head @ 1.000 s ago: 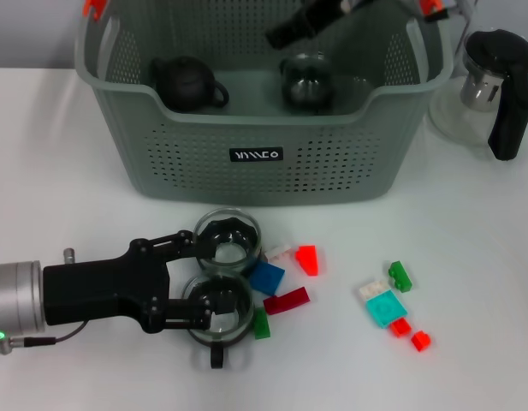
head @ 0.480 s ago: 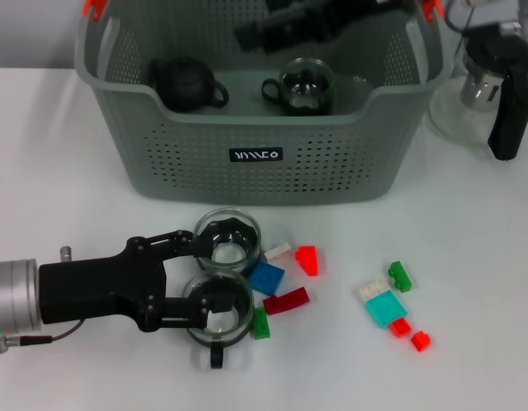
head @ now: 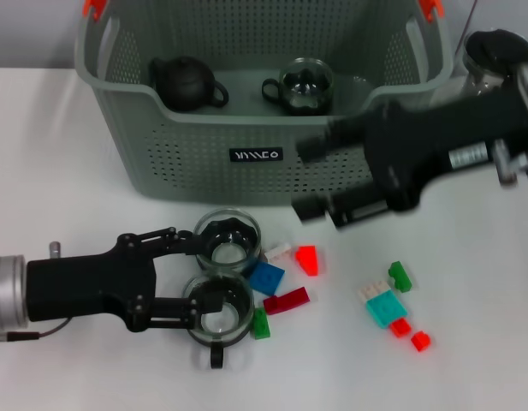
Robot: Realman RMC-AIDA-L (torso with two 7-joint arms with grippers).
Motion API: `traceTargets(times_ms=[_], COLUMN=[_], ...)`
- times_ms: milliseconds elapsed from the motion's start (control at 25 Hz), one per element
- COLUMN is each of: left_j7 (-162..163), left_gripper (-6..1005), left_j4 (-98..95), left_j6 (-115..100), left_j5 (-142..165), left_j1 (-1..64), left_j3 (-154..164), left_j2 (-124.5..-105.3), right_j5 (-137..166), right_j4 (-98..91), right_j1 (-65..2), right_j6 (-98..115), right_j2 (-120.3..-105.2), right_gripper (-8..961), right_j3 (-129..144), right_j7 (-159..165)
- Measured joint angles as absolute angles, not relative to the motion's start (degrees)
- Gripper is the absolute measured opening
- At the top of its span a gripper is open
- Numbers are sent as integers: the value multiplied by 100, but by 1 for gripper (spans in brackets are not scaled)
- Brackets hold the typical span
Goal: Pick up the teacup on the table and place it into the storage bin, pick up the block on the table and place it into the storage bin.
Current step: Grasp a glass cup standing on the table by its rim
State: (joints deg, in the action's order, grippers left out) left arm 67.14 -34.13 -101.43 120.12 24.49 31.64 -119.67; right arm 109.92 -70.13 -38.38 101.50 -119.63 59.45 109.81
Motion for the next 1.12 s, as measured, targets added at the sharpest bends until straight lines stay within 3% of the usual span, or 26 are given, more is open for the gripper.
traceTargets(times_ms=[240, 760, 960, 1120], left_j7=[6704, 7834, 8585, 9180], left_gripper=[876, 876, 876, 875], left_j4=[-3840, -5481, -6071, -6490], left_j6=[-10323, -11210, -11142, -11073], left_j5=[12067, 12607, 12666, 13116], left_j1=[2350, 2409, 2567, 2832], left_j3=[3210, 3950, 4480, 4765], left_j2=[-11960, -11989, -12004, -12147], right_j5=[11001, 11102, 11461, 11621], right_j4=[-6841, -6397, -6342, -6320], right_j1=[-3410, -3463, -3568, -3612], right_j6=[10280, 10077, 10207, 10240], right_j2=[-11991, -11942, -11841, -11752], right_gripper=[796, 798, 797, 797], right_j3=[5962, 5715, 5711, 5695], right_j7=[10817, 10866, 10941, 10982])
